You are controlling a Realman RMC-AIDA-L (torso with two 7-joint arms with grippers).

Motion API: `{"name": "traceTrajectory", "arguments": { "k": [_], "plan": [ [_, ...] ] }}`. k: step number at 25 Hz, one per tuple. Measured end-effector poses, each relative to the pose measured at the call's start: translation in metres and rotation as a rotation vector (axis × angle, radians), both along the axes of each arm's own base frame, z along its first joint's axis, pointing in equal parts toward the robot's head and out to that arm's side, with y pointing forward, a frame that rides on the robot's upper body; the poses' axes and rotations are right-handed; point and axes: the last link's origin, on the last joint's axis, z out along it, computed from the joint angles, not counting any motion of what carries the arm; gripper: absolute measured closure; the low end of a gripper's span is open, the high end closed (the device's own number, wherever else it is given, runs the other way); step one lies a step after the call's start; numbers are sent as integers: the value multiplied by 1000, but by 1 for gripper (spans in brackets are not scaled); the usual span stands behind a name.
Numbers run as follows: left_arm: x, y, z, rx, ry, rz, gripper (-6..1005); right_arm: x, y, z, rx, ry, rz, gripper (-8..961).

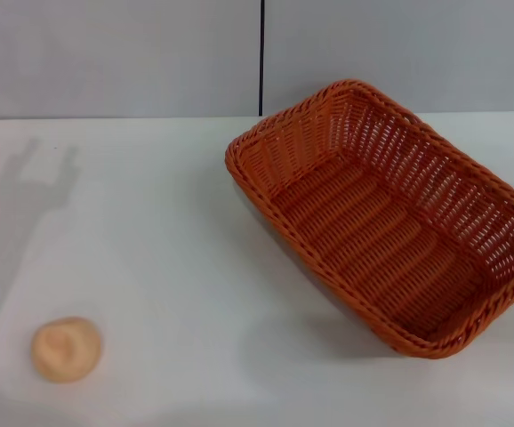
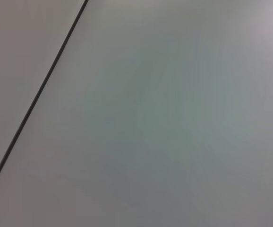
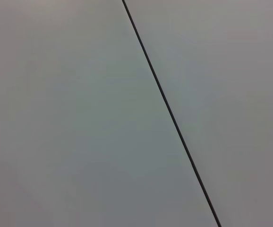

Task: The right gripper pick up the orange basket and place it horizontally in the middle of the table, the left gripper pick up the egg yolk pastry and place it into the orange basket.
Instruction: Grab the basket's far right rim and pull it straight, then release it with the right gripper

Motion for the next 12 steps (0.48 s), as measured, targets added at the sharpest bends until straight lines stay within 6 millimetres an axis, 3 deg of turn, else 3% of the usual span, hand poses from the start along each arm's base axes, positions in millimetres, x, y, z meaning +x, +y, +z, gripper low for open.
{"name": "traceTrajectory", "arguments": {
  "k": [12],
  "plan": [
    [0,1,2,9,-3,2,384,-3,5,0,-1,0,11,381]
  ]
}}
